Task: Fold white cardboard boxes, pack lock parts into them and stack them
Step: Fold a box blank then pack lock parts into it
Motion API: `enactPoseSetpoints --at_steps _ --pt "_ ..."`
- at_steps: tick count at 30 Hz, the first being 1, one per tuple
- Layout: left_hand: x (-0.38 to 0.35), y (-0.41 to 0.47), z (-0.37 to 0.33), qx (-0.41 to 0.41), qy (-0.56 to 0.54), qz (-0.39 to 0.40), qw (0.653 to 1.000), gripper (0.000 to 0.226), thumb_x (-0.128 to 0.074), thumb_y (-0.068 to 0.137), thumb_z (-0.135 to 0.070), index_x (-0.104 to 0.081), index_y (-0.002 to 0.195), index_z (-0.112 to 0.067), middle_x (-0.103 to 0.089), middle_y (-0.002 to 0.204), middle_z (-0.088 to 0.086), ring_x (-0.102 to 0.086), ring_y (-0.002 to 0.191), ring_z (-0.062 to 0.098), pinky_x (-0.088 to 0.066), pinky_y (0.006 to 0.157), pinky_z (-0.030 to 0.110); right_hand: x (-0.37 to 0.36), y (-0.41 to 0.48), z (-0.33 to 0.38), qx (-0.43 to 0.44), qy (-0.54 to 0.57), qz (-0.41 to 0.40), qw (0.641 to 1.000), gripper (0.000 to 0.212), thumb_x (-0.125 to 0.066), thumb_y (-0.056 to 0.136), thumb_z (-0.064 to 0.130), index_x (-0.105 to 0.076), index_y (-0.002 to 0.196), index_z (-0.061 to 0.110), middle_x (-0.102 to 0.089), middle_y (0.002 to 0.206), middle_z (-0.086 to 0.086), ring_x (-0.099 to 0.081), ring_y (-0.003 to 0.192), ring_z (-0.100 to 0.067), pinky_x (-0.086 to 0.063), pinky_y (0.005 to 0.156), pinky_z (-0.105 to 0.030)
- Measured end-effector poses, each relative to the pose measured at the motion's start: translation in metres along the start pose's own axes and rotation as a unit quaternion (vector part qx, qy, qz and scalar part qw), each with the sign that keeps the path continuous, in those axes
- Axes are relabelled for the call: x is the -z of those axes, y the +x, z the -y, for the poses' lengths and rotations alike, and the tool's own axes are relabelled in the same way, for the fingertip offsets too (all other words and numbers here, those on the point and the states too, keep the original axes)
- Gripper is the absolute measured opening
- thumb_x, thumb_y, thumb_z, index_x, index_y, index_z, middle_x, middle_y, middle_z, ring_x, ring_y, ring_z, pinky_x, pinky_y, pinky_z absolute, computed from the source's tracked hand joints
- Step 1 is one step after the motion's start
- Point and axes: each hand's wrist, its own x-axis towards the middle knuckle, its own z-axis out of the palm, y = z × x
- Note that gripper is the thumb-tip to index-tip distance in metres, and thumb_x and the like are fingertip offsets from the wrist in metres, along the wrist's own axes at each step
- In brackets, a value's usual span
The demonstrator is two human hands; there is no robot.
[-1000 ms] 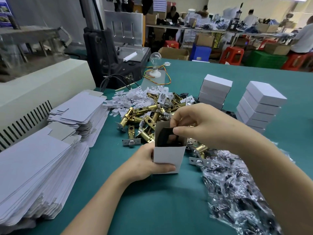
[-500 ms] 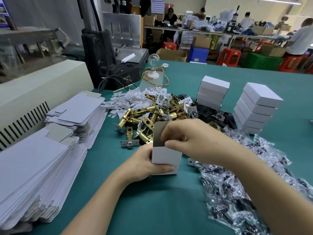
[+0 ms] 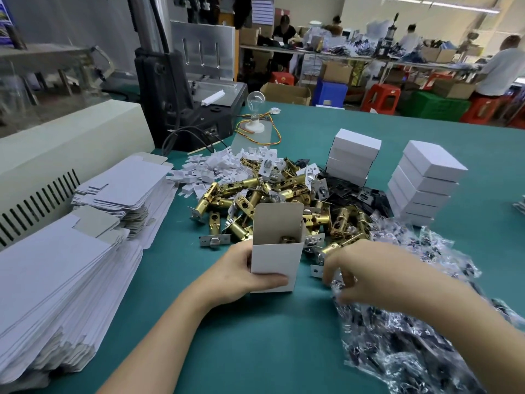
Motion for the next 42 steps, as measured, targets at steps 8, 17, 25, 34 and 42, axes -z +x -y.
enactPoseSetpoints --at_steps 8,17,25,34,42 --pt "0.001 0.000 0.001 0.001 -0.003 0.007 1.000 0.041 -0.089 0.072 -0.040 -0.071 0.108 -0.050 -0.074 0.108 -0.015 -0.069 0.105 0.003 -0.054 0.086 0.019 -0.011 0.007 0.003 -0.029 -0.096 -0.007 0.995 0.023 -0.067 0.095 0.023 -0.071 0.111 0.038 -0.067 0.104 0.015 -0.067 0.098 -0.014 -0.049 0.071 -0.025" --pt "0.002 0.001 0.001 0.002 0.003 0.013 1.000 0.037 -0.088 0.080 -0.023 -0.073 0.105 -0.047 -0.074 0.103 -0.018 -0.069 0.101 0.000 -0.053 0.084 0.017 0.013 0.009 -0.023 -0.025 -0.017 -0.102 0.994 0.008 -0.068 0.095 0.044 -0.068 0.091 0.036 -0.057 0.082 0.028 -0.053 0.078 0.007 -0.035 0.061 -0.011" --pt "0.002 0.002 0.004 0.009 0.001 0.014 1.000 0.036 -0.087 0.079 -0.022 -0.073 0.110 -0.034 -0.074 0.106 -0.010 -0.069 0.104 0.008 -0.055 0.089 0.024 0.005 0.002 -0.012 -0.006 -0.075 -0.019 0.997 0.024 -0.077 0.086 0.048 -0.068 0.107 0.042 -0.066 0.095 0.021 -0.064 0.089 -0.005 -0.053 0.076 -0.023" --pt "0.003 0.002 0.004 0.011 -0.004 0.016 1.000 0.039 -0.088 0.076 -0.030 -0.072 0.111 -0.036 -0.074 0.109 -0.011 -0.069 0.107 0.008 -0.054 0.090 0.022 -0.008 0.006 -0.002 -0.060 -0.162 -0.038 0.984 0.014 -0.059 0.095 0.017 -0.072 0.092 0.024 -0.070 0.089 0.010 -0.067 0.080 -0.013 -0.053 0.064 -0.024" --pt "0.003 0.002 0.004 0.014 -0.008 0.018 1.000 0.039 -0.088 0.078 -0.024 -0.072 0.111 -0.036 -0.074 0.107 -0.012 -0.069 0.107 0.008 -0.054 0.089 0.022 0.021 -0.004 -0.031 -0.034 0.046 -0.054 0.997 0.017 -0.068 0.097 0.027 -0.063 0.084 0.037 -0.065 0.082 0.023 -0.061 0.075 0.009 -0.048 0.068 -0.012"
